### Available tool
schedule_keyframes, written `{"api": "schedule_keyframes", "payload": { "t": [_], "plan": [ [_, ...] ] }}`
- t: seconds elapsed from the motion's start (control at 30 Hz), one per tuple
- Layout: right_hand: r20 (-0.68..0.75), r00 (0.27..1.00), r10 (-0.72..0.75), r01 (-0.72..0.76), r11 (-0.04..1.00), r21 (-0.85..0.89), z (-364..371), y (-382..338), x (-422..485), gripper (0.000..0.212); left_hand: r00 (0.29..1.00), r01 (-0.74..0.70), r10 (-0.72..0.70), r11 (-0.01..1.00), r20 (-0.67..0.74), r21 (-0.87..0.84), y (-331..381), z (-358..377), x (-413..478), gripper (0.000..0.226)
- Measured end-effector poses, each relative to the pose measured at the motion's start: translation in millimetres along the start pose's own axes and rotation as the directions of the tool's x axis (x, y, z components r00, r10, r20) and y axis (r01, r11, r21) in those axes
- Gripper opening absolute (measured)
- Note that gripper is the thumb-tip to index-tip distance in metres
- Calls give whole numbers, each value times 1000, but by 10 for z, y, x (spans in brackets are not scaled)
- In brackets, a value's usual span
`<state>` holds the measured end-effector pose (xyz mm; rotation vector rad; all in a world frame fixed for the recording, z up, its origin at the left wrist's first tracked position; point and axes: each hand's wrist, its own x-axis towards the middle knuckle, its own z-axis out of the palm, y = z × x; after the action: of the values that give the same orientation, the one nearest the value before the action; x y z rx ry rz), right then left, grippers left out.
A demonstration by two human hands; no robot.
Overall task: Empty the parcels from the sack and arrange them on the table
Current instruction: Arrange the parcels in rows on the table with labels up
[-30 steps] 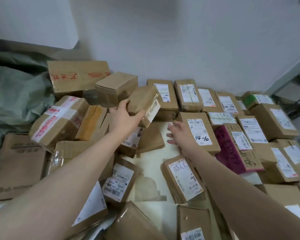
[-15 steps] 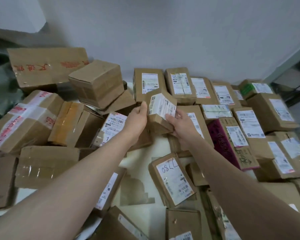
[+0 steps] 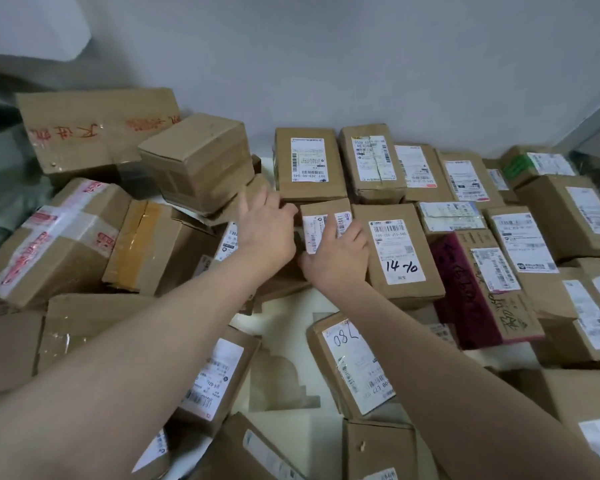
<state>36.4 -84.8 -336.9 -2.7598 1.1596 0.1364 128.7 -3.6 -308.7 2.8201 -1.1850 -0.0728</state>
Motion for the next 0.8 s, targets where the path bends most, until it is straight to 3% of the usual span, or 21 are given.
{"api": "schedule_keyframes", "payload": {
  "t": [0.1,0.17,0.3,0.4,0.5,0.67,0.73,0.8],
  "plan": [
    [5,1000,-20,20,990,-137,-35,-59,77,79,951,22,-25,1000,309,14,-269,-5,34,56],
    [26,999,-18,23,983,-180,-56,-79,91,77,917,14,-37,998,398,60,-369,14,-18,49],
    [206,978,16,5,995,-101,-46,-10,97,76,877,38,-99,990,470,137,-323,14,-54,45],
    [346,937,45,-41,999,-19,-63,134,61,85,894,26,-84,990,441,136,-228,6,-38,46],
    [230,973,8,-6,1000,-8,-13,185,-16,78,880,-43,-62,977,471,209,-87,5,-50,46],
    [-8,998,-61,57,969,-239,176,87,-134,52,850,-75,-101,948,517,308,-12,-22,-44,40],
    [-26,980,-196,190,971,-145,194,29,-101,50,845,-48,-122,953,521,300,-69,-61,-37,44],
    [101,901,-422,429,901,-57,246,-73,-42,66,851,-3,-137,964,507,266,-136,-86,-43,43]
  ]
}}
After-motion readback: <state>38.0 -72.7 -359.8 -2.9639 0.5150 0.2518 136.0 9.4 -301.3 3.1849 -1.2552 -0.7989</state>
